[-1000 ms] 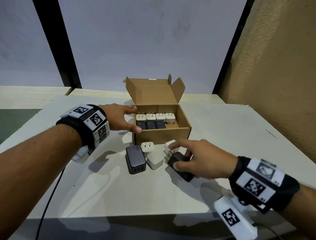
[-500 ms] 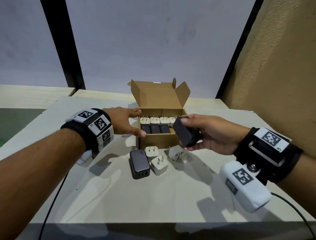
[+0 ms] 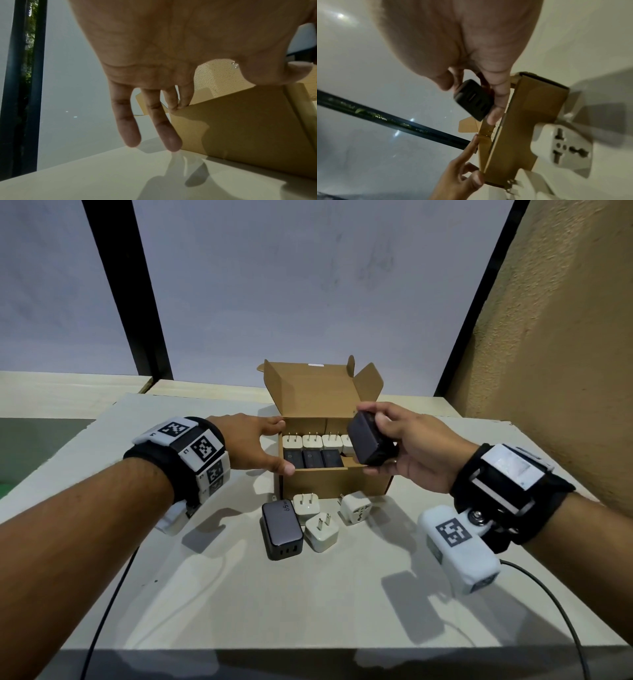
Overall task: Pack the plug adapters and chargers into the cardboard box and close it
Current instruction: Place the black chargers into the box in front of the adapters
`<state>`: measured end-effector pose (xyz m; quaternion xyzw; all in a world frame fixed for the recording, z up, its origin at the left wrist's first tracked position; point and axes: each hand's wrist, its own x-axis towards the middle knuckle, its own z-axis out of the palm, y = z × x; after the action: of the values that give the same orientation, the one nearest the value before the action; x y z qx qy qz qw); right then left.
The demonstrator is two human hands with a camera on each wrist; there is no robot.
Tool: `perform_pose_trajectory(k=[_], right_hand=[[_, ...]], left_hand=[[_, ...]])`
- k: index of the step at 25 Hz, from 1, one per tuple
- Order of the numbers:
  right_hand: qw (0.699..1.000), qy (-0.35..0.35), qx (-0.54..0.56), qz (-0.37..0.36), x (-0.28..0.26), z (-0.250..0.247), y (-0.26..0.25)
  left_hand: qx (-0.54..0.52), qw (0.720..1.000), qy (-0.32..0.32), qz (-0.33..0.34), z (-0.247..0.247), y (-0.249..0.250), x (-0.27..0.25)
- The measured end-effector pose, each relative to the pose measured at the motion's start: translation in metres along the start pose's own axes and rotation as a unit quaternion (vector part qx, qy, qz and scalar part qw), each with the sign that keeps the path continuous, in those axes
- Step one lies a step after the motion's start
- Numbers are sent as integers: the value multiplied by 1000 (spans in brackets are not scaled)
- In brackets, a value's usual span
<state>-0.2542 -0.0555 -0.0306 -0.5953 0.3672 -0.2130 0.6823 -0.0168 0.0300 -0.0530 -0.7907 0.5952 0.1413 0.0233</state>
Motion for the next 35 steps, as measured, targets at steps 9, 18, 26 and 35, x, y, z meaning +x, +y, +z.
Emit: perform_pose_trajectory(k=[9,18,26,35], right_hand=[[866,139,-458,-147,39,10,-14],[763,89,-639,-22,71,21,5],[729,38,-683,22,78,22,20],[692,44,-696,-186,8,56,15]], left_hand=[[-7,1000,1,2,0,1,0],[-12,1000,7,4,2,-1,0],[-3,1000,7,7,1,-1,2],[0,1000,2,13,3,-7,8]])
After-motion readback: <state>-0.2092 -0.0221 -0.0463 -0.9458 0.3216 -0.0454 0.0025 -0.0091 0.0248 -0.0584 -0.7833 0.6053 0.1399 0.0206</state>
